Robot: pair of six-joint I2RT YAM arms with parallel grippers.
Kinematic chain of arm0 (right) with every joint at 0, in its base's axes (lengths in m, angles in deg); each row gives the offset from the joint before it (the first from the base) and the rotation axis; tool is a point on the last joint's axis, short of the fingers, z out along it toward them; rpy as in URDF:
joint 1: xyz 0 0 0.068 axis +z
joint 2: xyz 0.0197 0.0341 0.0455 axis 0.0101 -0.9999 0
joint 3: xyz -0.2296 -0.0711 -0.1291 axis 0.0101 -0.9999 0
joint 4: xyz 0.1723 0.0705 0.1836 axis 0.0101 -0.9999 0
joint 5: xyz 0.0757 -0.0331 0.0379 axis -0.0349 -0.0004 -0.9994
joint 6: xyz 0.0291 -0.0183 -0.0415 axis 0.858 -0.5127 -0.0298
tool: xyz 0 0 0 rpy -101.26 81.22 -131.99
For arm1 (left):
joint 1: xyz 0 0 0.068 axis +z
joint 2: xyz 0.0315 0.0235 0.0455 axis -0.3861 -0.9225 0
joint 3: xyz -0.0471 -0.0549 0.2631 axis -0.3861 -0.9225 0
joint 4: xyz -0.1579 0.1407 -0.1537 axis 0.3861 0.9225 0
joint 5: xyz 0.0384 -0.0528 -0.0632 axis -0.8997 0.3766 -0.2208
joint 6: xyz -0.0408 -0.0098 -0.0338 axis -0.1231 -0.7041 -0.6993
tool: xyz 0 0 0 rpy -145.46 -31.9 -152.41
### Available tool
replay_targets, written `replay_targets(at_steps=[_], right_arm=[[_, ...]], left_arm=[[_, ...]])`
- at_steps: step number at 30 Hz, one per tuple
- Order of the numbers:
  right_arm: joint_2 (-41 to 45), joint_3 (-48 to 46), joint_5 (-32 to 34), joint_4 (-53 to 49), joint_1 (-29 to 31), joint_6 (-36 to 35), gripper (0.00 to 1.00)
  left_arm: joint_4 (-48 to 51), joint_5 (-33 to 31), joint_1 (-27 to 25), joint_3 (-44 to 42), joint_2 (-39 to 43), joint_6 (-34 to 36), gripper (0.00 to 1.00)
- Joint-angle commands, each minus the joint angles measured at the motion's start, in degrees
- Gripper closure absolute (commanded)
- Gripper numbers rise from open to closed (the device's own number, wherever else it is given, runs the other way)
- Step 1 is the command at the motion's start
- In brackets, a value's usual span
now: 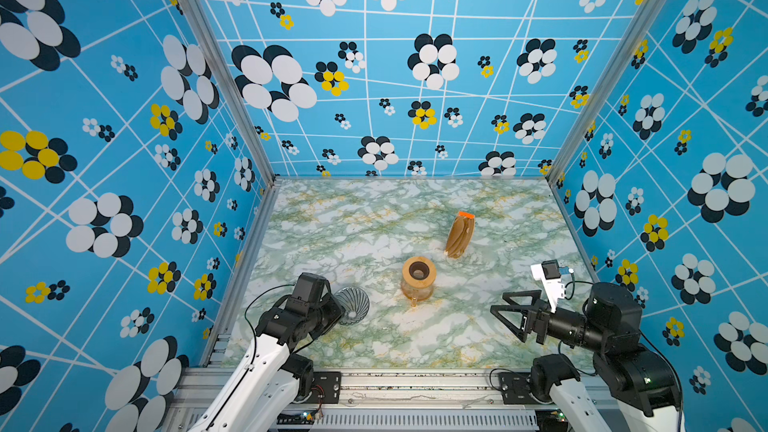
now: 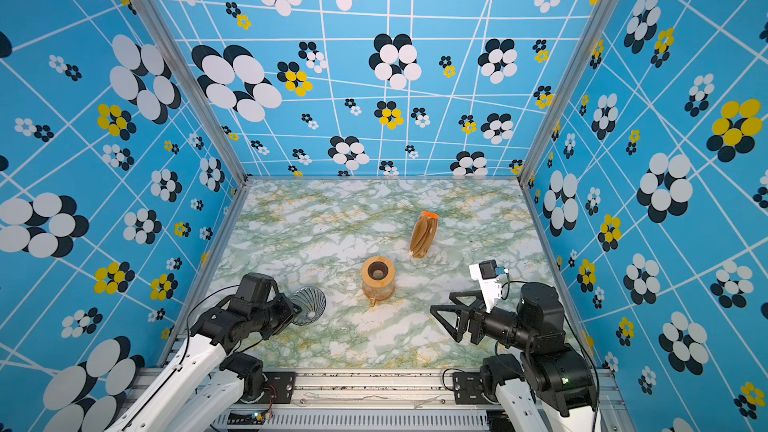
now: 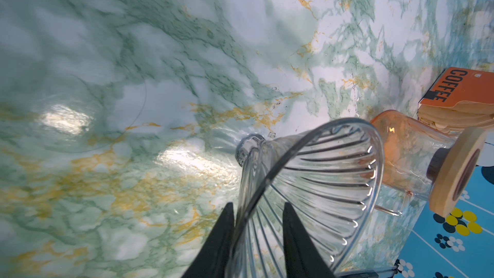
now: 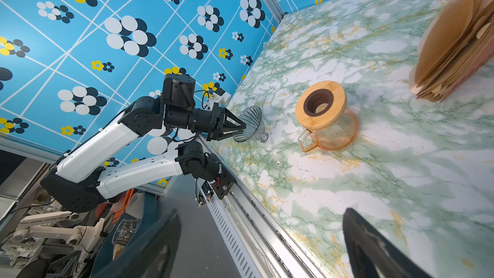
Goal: Place the coffee filter in the dripper
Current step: 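Lower the left gripper onto the glass dripper rim and close on it, then lift the clear glass dripper with the left gripper and carry it toward the pitcher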
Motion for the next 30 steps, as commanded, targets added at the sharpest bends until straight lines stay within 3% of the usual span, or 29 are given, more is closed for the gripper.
replay_targets(at_steps=[1, 30], right_arm=[[0.68, -0.70, 0.14, 1.08, 0.41, 0.28, 0.04], [0.64, -0.71, 0.65, 0.99, 0.39, 0.37, 0.05]], left_arm=[[-2.02, 1.30, 0.82, -1.23, -0.44, -0.04, 0.70], [-5.24, 3.90, 1.91, -2.90, -0.95, 1.90, 0.84]])
